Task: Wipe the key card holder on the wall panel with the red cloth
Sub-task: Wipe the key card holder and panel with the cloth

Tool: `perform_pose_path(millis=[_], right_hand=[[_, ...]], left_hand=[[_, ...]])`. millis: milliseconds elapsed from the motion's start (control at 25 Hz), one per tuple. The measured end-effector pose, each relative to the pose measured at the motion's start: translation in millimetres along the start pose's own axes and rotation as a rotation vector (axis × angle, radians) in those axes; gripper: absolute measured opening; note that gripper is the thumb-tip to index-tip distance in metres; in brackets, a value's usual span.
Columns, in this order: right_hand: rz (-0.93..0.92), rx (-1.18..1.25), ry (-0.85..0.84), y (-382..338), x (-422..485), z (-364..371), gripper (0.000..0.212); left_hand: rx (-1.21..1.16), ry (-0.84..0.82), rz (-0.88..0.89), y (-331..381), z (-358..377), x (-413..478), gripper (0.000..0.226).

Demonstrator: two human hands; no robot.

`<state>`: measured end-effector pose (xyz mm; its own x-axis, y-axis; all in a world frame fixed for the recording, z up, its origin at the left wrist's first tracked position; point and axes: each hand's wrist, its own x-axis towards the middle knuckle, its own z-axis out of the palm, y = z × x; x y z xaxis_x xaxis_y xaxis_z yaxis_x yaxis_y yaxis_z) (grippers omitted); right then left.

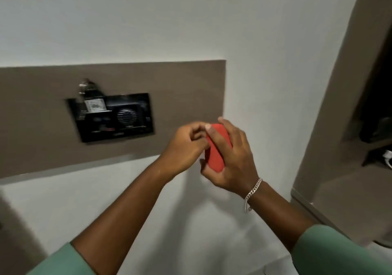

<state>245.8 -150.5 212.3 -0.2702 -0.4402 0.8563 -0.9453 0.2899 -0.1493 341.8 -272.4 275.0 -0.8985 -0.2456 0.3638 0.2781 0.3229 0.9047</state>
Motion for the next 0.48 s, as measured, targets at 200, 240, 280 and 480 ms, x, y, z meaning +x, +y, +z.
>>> perform_pose_path(millis=[200, 240, 280, 480], right_hand=[[-0.103, 0.042, 0.122, -87.5, 56.5, 26.6, 0.080], [-0.112, 0.045, 0.151, -100.2, 62.3, 33.4, 0.079], [-0.124, 0.038, 0.180, -112.3, 69.9, 40.4, 0.078], [-0.111, -0.070, 0.225, -135.5, 98.8, 74.1, 0.077]], left_hand=[[0.353, 0.703, 0.540, 49.7, -113.7, -47.4, 0.030], [0.457, 0.801, 0.622, 50.1, -137.2, -54.6, 0.032], [0.581, 0.861, 0.683, 49.4, -160.9, -60.2, 0.034], [1.319, 0.645, 0.575, 13.7, -244.0, -64.8, 0.064]])
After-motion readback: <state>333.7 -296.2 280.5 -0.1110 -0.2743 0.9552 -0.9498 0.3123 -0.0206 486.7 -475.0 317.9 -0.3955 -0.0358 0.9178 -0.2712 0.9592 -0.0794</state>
